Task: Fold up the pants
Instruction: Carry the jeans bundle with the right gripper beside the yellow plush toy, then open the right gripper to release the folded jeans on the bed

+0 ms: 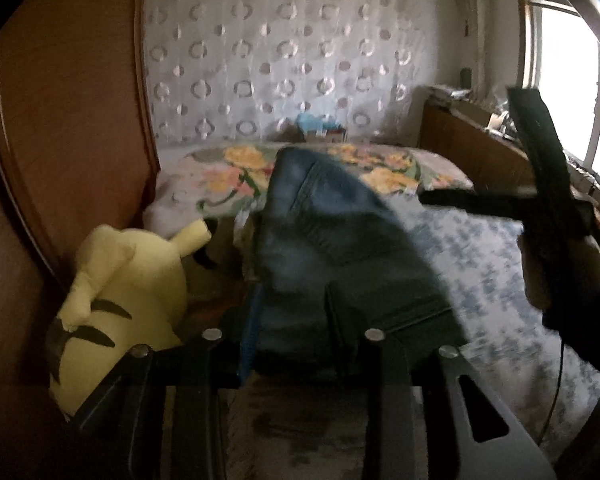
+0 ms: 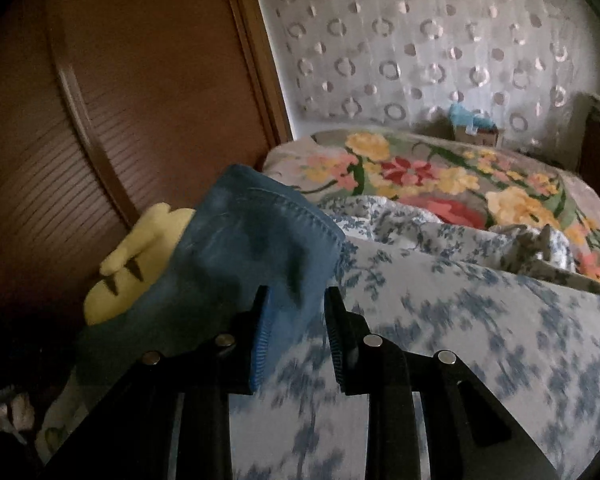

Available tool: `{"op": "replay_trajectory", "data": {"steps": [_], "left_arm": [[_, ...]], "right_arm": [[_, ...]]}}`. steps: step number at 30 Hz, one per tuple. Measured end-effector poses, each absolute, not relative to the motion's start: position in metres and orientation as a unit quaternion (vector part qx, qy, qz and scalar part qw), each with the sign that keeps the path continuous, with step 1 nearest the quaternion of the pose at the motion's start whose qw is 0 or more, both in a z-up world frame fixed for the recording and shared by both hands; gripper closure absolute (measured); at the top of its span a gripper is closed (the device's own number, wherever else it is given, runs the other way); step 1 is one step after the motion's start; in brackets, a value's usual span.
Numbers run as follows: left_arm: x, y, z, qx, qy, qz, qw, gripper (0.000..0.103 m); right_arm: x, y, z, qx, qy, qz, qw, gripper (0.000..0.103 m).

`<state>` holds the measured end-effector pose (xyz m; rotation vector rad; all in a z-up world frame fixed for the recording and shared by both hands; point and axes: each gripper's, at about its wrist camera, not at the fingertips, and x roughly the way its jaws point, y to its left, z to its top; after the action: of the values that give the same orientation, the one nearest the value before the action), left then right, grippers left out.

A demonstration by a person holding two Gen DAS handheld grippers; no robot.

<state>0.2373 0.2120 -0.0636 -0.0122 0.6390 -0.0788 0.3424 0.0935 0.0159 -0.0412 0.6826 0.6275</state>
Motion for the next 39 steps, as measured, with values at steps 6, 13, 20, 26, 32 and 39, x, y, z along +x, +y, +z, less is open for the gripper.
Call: {"op": "replay_trajectory", "data": {"steps": [6,13,20,26,32,39], "left_arm": [[0.209,0.176,-0.027,-0.003,0.282,-0.059,0.958,0.031],[0.178,0.133,0.006,-0.001,0.247,-0.064,0.967,0.016],[0.152,0.104,0.027,-0.013,0.222,-0.065,0.973,0.01],[0.128,0.073,0.04,-0.004,0.206,-0.06,0.977,0.001],[0.113,0.049,0.045,-0.002,0.206,-0.041,0.978,0.001],[0.096,0.019,0.039,-0.012,0.21,-0.052,0.976,0.001]], "right_arm": [[0.283,0.054,0.032,-0.008,0.299,0.307,0.904,0.076],[0.236,0.016,0.045,-0.019,0.268,0.297,0.916,0.076],[0.191,-0.019,0.055,-0.016,0.243,0.281,0.928,0.073],[0.16,-0.035,0.06,-0.015,0.221,0.268,0.938,0.062],[0.126,-0.05,0.062,-0.019,0.203,0.246,0.947,0.053],[0.095,-0.067,0.066,-0.011,0.186,0.208,0.96,0.045]]}}
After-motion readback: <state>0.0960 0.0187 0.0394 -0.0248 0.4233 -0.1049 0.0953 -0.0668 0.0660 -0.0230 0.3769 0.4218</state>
